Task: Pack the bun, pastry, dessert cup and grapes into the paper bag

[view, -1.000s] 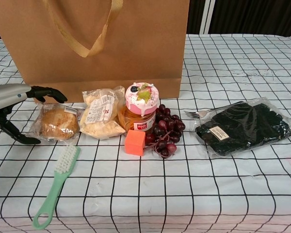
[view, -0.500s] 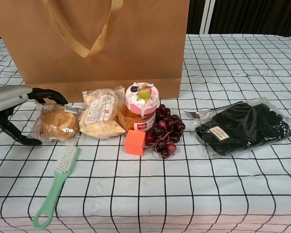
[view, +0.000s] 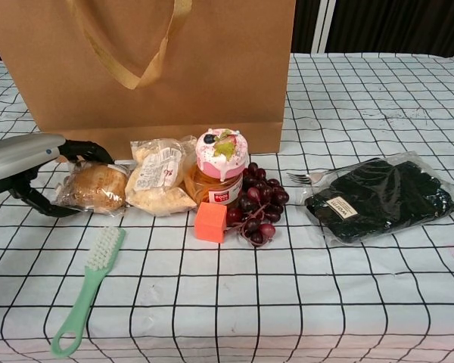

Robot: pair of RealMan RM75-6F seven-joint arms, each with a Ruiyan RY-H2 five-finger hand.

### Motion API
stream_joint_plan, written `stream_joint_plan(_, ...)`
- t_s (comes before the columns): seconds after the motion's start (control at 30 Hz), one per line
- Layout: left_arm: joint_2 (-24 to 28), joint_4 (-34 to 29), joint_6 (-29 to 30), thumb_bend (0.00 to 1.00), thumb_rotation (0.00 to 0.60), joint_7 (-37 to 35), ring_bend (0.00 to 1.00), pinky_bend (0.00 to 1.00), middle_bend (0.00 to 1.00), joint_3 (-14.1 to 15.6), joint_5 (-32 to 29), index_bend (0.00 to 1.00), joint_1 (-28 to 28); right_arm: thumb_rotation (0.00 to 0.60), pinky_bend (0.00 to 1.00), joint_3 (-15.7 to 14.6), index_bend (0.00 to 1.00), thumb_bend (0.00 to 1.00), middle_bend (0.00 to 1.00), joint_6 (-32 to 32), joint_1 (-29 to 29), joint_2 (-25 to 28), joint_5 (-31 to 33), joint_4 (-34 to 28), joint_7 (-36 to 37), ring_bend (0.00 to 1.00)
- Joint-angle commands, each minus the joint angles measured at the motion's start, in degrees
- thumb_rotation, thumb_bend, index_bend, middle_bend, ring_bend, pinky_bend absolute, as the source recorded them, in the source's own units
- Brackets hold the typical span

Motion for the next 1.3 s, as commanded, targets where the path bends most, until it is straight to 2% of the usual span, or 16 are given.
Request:
stream_joint_plan(0.03,-1.0,1.48,1.13,0.36,0.6,-0.81,0.24,0.31,0.34,-0.38,0.44,0.3,-0.06,0.6,0.23,-0.07,0.03,0.2,0.1,-0.08,0.01,0.02,-0.03,0.01,0.01,0.19)
stream_joint_plan(0.2,-2.29,3.65,4.62,0.38,0.6,-2.17,0.26,0.33,0.35,-0.87,1.69,0.31,0.43,0.6,0.23,-0.18,0.04,0.2,0.1,-0.09,0.04,0.09,-0.23,0.04,0.09,0.19)
stream_joint_plan(0.4,-1.46,2.74,9.42,0.38,0.6,-3.64,0.26,0.33,0.35,-0.7,3.88,0.31,1.44,0.6,0.23,-0.18,0.04,0.2,0.1,0.02,0.02,0.18,-0.29,0.02,0.27,0.19)
stream_joint_plan(0.67,3.08,-3.99,19.0,0.38,0.6,-3.46,0.26,0.33,0.35,0.84,9.14,0.31,4.31,0.6,0.23,-0.15,0.04,0.2,0.1,0.19,-0.05,0.27,-0.25,-0.14,0.28,0.19)
stream_joint_plan(0.83,6.24,-9.54,25.88,0.37,0.6,-1.32,0.26,0.33,0.35,1.1,14.49,0.33,5.29,0.6,0.23,-0.24,0.04,0.2,0.1,0.07,-0.01,0.21,-0.29,-0.25,0.0,0.19)
stream_joint_plan(0.93,7.57,-12.33,29.13,0.37,0.6,1.66,0.26,0.33,0.35,-0.26,17.18,0.33,5.07,0.6,0.23,-0.24,0.04,0.2,0.1,0.11,-0.06,0.27,-0.23,-0.45,-0.09,0.19)
stream_joint_plan(1.07,9.11,-15.67,29.09,0.37,0.6,4.0,0.26,0.33,0.35,-2.85,17.75,0.33,3.4,0.6,0.23,-0.16,0.04,0.2,0.1,0.32,-0.16,0.31,-0.14,-0.58,-0.07,0.19)
stream_joint_plan(1.2,11.64,-21.47,27.62,0.37,0.6,7.2,0.26,0.33,0.35,-7.7,17.96,0.33,-0.1,0.6,0.23,-0.08,0.04,0.2,0.1,0.07,-0.12,0.22,0.22,-0.5,-0.15,0.19)
stream_joint_plan(1.3,12.16,-23.35,26.82,0.37,0.6,8.96,0.26,0.33,0.35,-11.4,17.19,0.34,-2.37,0.6,0.23,-0.1,0.04,0.2,0.1,-0.12,-0.05,0.11,0.28,-0.44,-0.3,0.19)
